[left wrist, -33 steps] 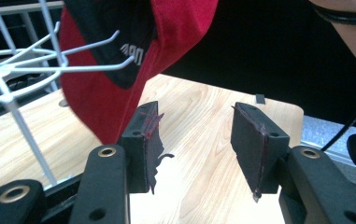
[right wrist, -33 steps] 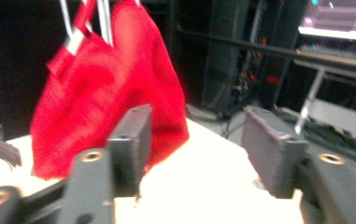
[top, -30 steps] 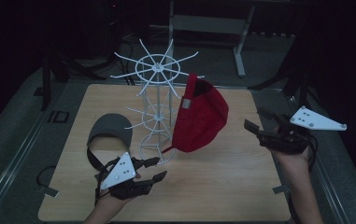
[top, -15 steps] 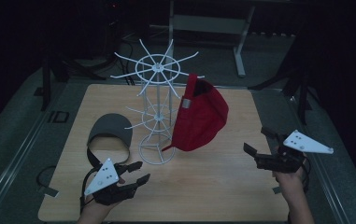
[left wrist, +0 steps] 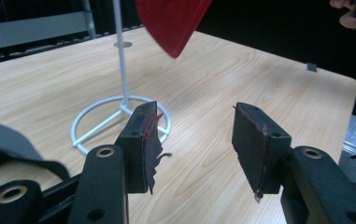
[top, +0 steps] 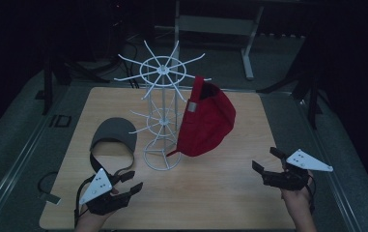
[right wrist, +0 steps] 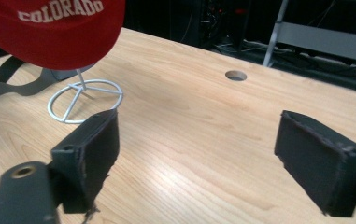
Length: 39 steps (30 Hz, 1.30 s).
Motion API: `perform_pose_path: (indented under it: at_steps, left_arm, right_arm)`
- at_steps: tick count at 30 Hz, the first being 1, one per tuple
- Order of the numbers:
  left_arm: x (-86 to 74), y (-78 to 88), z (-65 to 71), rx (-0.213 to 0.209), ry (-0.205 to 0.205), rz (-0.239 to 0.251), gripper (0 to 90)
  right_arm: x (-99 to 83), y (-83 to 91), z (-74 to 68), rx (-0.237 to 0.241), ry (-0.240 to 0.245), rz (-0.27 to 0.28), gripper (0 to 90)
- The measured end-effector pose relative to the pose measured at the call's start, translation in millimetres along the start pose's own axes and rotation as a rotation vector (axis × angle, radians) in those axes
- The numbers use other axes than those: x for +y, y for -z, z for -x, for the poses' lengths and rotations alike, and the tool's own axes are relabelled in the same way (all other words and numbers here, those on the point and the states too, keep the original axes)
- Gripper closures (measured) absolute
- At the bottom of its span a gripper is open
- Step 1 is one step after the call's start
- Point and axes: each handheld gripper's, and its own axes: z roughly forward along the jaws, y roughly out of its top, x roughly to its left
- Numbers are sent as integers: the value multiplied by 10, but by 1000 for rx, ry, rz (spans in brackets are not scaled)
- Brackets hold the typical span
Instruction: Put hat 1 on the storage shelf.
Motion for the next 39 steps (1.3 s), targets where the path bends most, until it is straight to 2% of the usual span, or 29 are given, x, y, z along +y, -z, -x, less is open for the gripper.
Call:
perform_pose_path:
  at_steps: [4,8,13,20,21,23,26,28,31,39]
  left_arm:
    - [-83,19,-42,24,15,-10,515]
    - [-169,67,-95,87,31,-22,479]
    - [-300,167,-192,243,77,-47,391]
    - [-514,193,-324,400,195,-143,289]
    - [-536,193,-338,410,213,-144,269]
    - [-569,175,-361,435,237,-182,265]
    - [-599,119,-383,469,262,-223,255]
    - [-612,60,-404,510,267,-269,237]
    - [-620,-2,-451,541,294,-303,196]
    - [-598,-184,-520,545,316,-349,185]
  right_arm:
    - [-178,-50,19,-17,11,-32,117]
    - [-360,-90,9,-21,11,-33,115]
    - [-501,-91,17,-23,-11,-53,117]
    - [-633,-57,10,-63,1,-47,117]
    - [-653,-59,2,-75,7,-50,117]
    - [-685,-70,9,-72,5,-59,117]
    - [-716,-84,20,-77,-1,-72,117]
    - [-721,-87,25,-75,-4,-71,117]
    - [-722,-87,18,-72,-4,-65,117]
    - [-771,-101,28,-87,-8,-65,117]
